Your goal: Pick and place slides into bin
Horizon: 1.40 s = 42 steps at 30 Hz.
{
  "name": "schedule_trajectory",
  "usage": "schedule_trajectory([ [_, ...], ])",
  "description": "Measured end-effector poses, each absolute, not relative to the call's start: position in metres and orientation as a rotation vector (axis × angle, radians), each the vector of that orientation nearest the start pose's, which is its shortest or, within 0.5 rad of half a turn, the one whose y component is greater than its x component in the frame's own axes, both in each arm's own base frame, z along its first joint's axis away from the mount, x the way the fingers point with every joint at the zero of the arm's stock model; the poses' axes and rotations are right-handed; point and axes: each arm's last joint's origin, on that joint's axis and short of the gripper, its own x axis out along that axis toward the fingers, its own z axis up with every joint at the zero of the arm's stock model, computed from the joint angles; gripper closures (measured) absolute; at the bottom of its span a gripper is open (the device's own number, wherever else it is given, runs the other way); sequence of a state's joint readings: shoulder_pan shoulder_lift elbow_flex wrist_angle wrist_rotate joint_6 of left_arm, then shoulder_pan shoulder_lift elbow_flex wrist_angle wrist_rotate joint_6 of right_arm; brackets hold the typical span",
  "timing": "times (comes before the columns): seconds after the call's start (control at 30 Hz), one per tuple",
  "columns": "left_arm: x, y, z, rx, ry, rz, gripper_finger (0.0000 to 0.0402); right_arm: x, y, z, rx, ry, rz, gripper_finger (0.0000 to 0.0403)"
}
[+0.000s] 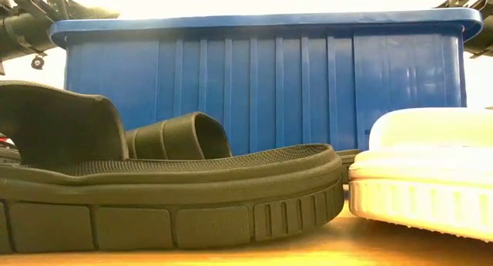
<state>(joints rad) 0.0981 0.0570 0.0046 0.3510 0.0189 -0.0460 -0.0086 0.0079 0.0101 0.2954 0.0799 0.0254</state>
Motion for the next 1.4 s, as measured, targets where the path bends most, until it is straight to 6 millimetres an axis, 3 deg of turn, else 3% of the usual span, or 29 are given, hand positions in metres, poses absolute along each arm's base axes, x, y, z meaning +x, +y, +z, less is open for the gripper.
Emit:
schedule_trajectory([
  [1.27, 0.096, 0.009, 0.194, -0.028, -0.300, 0.072, 0.0402, 0.092, -0.003, 0.198, 0.023, -0.333, -0.086, 0.0394],
  [1.4, 0.096, 0.009, 0.194, -0.028, -0.300, 0.072, 0.0402, 0.090, -0.003, 0.204, 0.253, -0.417, -0.037, 0.0394],
])
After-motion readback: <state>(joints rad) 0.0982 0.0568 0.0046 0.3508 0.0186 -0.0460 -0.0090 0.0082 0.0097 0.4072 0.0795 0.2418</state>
